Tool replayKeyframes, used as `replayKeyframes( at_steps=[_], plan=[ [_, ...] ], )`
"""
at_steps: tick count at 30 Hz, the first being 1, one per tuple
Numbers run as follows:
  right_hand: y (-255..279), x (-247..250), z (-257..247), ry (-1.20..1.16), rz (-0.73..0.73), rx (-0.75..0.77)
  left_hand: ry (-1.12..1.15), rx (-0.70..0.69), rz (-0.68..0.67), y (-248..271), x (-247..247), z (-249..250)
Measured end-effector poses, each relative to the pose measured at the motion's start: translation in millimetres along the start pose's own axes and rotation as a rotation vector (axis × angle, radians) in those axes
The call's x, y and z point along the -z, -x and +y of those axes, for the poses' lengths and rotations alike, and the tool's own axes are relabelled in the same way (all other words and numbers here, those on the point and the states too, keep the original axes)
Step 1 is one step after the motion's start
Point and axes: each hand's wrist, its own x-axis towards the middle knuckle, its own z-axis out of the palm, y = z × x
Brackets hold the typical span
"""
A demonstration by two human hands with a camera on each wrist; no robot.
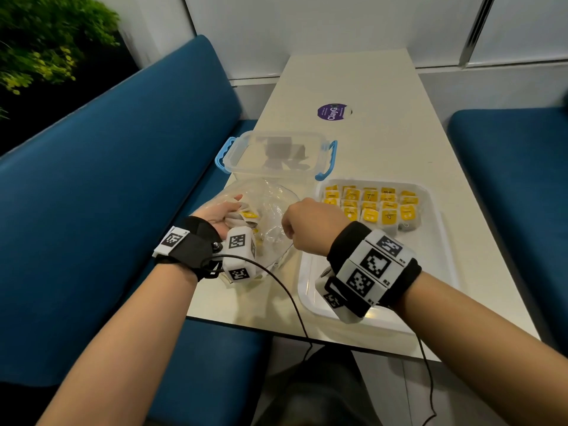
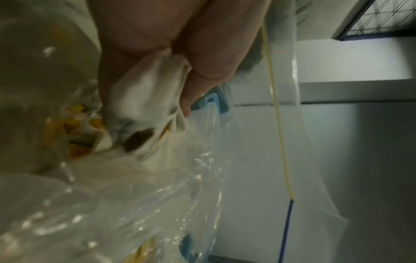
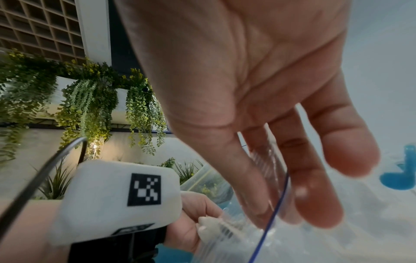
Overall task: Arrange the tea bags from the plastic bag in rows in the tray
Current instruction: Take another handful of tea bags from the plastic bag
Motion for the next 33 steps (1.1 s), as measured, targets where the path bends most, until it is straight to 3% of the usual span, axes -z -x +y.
replayKeyframes(
  at_steps=[3, 8, 13, 22, 33],
  plan=[
    [-0.1, 3.3, -2.9, 0.007, -0.002, 0.002, 0.099, -0.024, 0.003, -3.3, 3.3, 2.2],
    [-1.4, 2.3, -2.4, 0.005, 0.002, -0.010, 0.070, 0.002, 0.058, -11.5, 13.3, 6.3],
    [0.3, -0.5, 0.4, 0.002, 0.013, -0.021, 0.314, 0.034, -0.096, 3.4, 10.9, 9.2],
    [-3.2, 2.2, -17.1, -0.072, 0.055, 0.082, 0.110, -0.026, -0.116, 17.4, 0.1, -11.3],
    [-29.8, -13.5, -30.5, -0.085, 0.073, -0.059, 0.132, -0.090, -0.048, 31.3, -1.6, -22.7]
  ],
)
